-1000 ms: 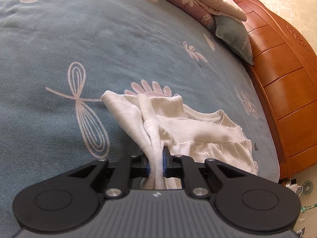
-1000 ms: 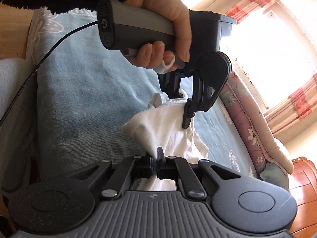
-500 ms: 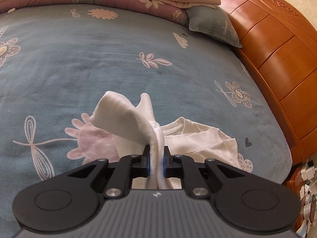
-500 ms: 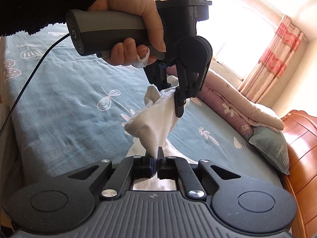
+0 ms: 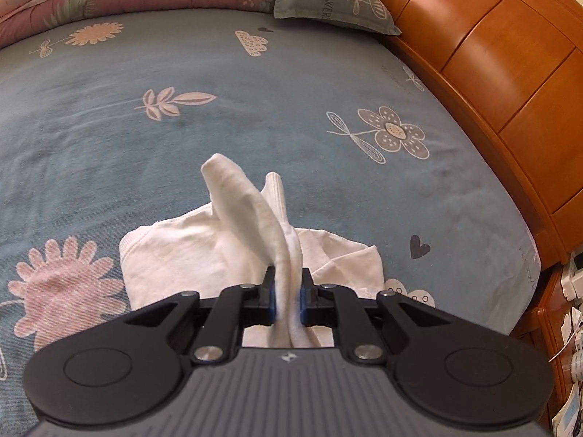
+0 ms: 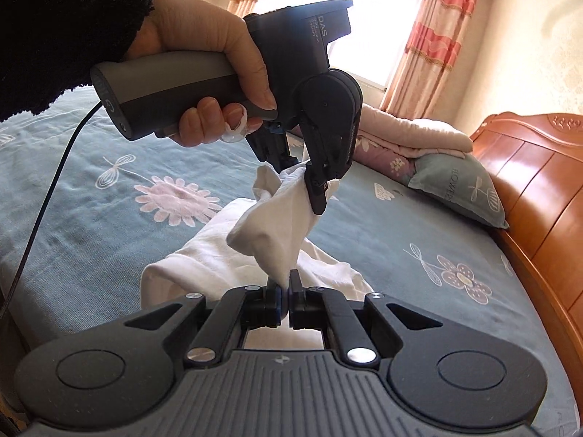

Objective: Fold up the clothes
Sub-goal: 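Lift the gripped sweatshirt edge with both grippers and fold it over, then open both grippers and release the folded sweatshirt onto the bedspread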

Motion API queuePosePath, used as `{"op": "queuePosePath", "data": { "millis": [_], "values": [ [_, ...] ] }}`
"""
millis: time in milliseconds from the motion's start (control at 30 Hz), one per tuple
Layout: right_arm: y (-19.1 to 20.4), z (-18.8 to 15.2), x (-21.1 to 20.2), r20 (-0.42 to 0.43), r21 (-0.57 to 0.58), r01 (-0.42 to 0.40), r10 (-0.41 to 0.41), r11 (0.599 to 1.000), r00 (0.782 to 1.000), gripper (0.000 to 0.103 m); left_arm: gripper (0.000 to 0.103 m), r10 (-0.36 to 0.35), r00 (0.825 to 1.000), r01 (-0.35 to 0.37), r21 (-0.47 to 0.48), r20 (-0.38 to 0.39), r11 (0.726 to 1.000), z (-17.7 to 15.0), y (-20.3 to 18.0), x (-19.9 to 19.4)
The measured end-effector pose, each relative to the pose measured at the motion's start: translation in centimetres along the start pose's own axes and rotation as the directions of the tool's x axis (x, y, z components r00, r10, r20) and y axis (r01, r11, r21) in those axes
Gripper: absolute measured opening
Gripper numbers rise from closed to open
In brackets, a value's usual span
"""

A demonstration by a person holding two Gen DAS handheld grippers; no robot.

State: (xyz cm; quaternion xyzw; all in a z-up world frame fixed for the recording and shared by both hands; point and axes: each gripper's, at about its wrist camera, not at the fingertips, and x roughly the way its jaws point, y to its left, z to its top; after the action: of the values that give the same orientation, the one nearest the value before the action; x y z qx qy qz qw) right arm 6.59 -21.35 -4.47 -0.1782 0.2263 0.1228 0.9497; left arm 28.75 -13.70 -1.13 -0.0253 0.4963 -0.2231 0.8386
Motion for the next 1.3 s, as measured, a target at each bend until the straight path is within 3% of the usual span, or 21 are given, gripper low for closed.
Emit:
{"op": "queuePosePath", "data": {
  "millis": [300,600,800,900,1000,1033,1133,1167,1300],
  "values": [
    [-4.7,-3.3,0.9,-0.047,0.237,-0.064,0.077,0.969,0.996,0.007,0.011,0.032,0.996,-0.028,0.050,-0.081,0.998,0.0,-3.4,5.6],
    [-8.1,-5.7,1.8,-0.054,0.441,-0.116,0.155,0.890,0.986,0.007,0.011,0.071,0.992,-0.059,0.110,-0.106,0.992,-0.1,-5.4,8.3],
    [-9.2,-6.9,1.4,-0.053,0.494,-0.112,0.158,0.862,0.986,0.007,0.013,0.111,0.989,-0.093,0.169,-0.099,0.981,-0.2,-7.1,9.4],
    [-9.6,-7.4,1.3,-0.059,0.517,-0.109,0.162,0.849,0.985,0.007,0.020,0.101,0.991,-0.083,0.189,-0.090,0.979,-0.3,-7.9,10.1],
    [-9.6,-8.0,1.3,-0.077,0.540,-0.105,0.173,0.835,0.982,0.007,0.042,0.066,0.995,-0.049,0.202,-0.076,0.978,-0.6,-8.9,10.5],
    [-9.6,-8.2,1.4,-0.088,0.547,-0.102,0.178,0.831,0.980,0.008,0.046,0.042,0.997,-0.026,0.208,-0.071,0.978,-0.7,-9.3,10.5],
    [-9.6,-8.9,1.6,-0.132,0.569,-0.076,0.182,0.819,0.974,0.025,0.049,-0.022,0.998,0.036,0.222,-0.064,0.974,-1.0,-9.8,10.3],
    [-9.9,-9.1,1.3,-0.134,0.575,-0.065,0.172,0.816,0.976,0.025,0.049,-0.036,0.998,0.048,0.227,-0.059,0.973,-1.2,-9.8,10.1],
    [-11.2,-9.5,-0.3,-0.135,0.589,-0.009,0.110,0.808,0.985,0.039,0.051,-0.032,0.998,0.013,0.339,0.051,0.941,-3.8,-8.7,6.3]
  ]
}}
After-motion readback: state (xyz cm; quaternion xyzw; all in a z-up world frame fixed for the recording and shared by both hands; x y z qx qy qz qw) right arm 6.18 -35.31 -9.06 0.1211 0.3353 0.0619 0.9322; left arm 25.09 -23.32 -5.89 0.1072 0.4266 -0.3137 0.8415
